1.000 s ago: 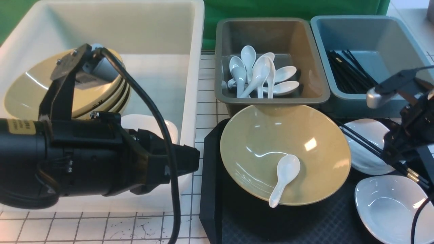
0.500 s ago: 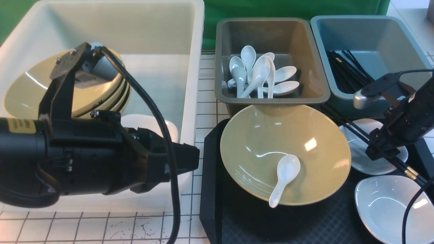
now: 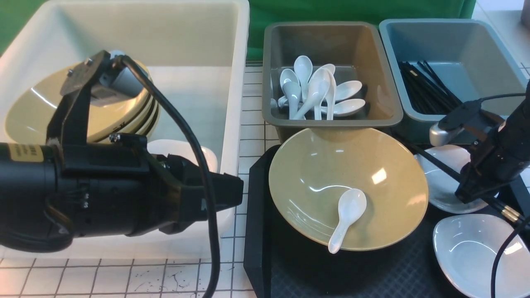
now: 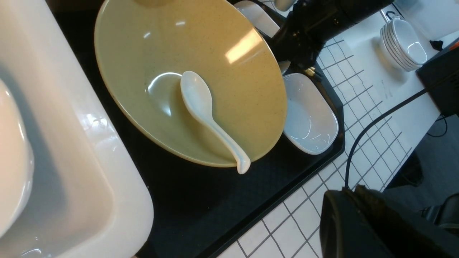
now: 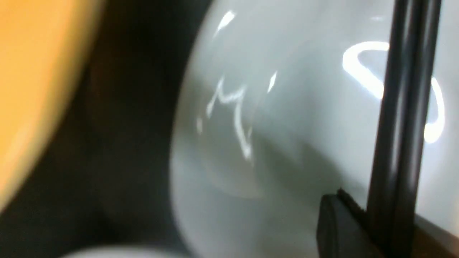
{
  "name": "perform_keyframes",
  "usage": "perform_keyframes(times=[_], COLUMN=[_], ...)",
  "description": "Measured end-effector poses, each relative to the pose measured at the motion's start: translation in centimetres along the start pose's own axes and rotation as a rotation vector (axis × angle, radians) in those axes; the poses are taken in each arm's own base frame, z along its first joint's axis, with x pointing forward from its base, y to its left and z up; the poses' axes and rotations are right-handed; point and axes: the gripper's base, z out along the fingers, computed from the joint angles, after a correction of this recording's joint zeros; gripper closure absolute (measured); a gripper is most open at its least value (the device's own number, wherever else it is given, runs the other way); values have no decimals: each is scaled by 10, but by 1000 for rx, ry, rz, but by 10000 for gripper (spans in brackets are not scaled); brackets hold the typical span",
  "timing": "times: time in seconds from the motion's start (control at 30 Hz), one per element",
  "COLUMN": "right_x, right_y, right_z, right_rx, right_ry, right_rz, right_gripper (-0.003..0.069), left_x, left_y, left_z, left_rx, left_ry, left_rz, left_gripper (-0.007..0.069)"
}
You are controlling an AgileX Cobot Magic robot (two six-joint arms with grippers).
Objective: On white black table put chopsticks spoon bowls plates into blue grey white boxes.
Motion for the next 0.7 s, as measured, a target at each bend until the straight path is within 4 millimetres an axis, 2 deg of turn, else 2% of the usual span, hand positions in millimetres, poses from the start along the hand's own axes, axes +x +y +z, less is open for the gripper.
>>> perform_keyframes(times=[0.17,0.23,0.27,0.43,0.6,0.7], right_x=[13,17,24,48,63,55], right_y=[14,17,22,37,54,55], right_z=[-35,-42,-54,-87,-129,-142], right_rx=[-54,-62,-70,-46,4,22], right_ry=[59,77,112,173,45,-87], right_rz=[4,16,31,85,141,195], right_gripper=[559,559,559,559,559,559], left_x=[0,0,0,-1,-3,-8], left_y=[0,0,0,-1,-5,-9], left_z=[0,0,0,0,0,-1], left_rx=[0,0,2,16,52,94], left_ry=[0,0,-1,-6,-33,-90], left_rz=[1,1,-1,-16,14,30], left_gripper=[625,625,625,625,625,625])
